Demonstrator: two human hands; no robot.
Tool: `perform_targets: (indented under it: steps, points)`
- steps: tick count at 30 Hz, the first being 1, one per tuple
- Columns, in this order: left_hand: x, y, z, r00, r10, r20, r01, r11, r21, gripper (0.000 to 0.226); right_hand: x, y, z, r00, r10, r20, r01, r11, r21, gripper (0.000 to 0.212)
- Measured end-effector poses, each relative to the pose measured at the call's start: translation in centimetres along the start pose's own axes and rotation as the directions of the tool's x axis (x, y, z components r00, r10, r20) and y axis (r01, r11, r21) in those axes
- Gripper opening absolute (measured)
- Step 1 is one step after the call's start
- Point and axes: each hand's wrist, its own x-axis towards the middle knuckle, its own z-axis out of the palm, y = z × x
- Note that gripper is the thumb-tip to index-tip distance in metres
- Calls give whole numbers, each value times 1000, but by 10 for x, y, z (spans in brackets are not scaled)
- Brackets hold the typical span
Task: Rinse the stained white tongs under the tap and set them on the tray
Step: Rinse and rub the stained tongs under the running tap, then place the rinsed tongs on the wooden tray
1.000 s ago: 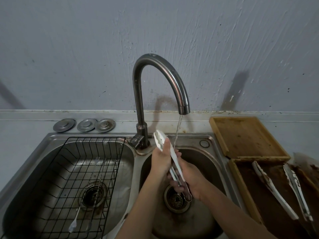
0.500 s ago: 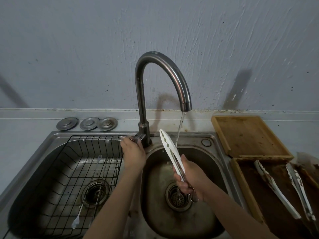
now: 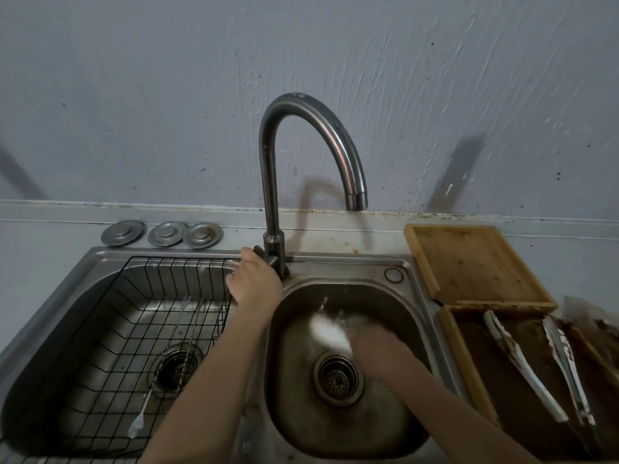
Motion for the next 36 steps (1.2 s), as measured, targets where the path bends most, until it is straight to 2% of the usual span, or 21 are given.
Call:
perform_targets:
  steps: [1,2,4,5,6,9,11,12,14,16,17,18,20,22,23,25,28,31,33,36]
  points:
    - [0,-1,1,1000,4,1,-4,1000,1,21,2,1,11,991,58,117,-39,987,-158,31]
    - [-1,-2,1,1000,10,7,-10,1000,2,21,1,-1,19,987,53,151,-19,976,-218,33]
    - [-1,-2,1,1000,10,8,-10,1000,-10,22,-1,-3,24,1000,-3,18,4,995,-100,32]
    - [-2,-2,0,1000,5,4,-5,1000,-19,23,-1,-6,21,998,-50,-35,43,985,-165,28]
    - [-2,-1,-1,1000,6,4,-6,1000,-27,23,0,-7,18,995,-93,-19,85,960,-267,25]
    - [-7,1,-2,1000,-5,10,6,995,-102,23,3,4,13,966,-5,259,116,904,-412,30]
    - [-9,-2,-1,998,-43,48,54,964,-261,28,4,11,6,970,-16,244,118,906,-407,33]
    - [-10,-1,0,993,-73,97,106,911,-399,36,6,15,3,979,-41,201,115,921,-372,34]
    - [-16,4,2,960,-161,229,274,712,-646,63,8,21,-8,987,-49,151,87,961,-261,38]
    - [-26,16,8,893,-260,368,450,539,-712,76,11,29,-24,982,-54,178,88,979,-186,39]
    - [-32,24,13,867,-263,423,497,517,-697,74,13,34,-34,987,-24,159,44,992,-122,41]
    - [-39,33,19,862,-220,457,498,537,-680,68,16,40,-44,993,19,114,-16,1000,-24,46]
    - [-53,58,32,869,-20,495,398,623,-673,45,25,58,-66,994,108,-22,-104,983,153,59]
    - [-67,84,36,835,225,502,232,684,-692,17,33,76,-87,972,171,-162,-128,961,244,64]
    - [-72,94,37,815,345,465,91,717,-691,11,36,85,-95,960,178,-217,-116,955,272,62]
    - [-79,118,44,744,544,389,-190,729,-657,13,43,106,-111,933,187,-306,-89,947,310,52]
    - [-89,150,51,656,677,334,-432,700,-569,18,52,134,-121,875,248,-415,-126,946,298,53]
    - [-96,172,62,576,767,284,-617,636,-464,22,61,153,-119,841,312,-441,-199,938,284,58]
    - [-97,184,73,528,809,258,-692,586,-421,24,69,163,-116,834,337,-437,-228,932,283,61]
    - [-94,195,90,498,829,254,-760,559,-331,25,85,174,-109,847,347,-403,-269,933,238,67]
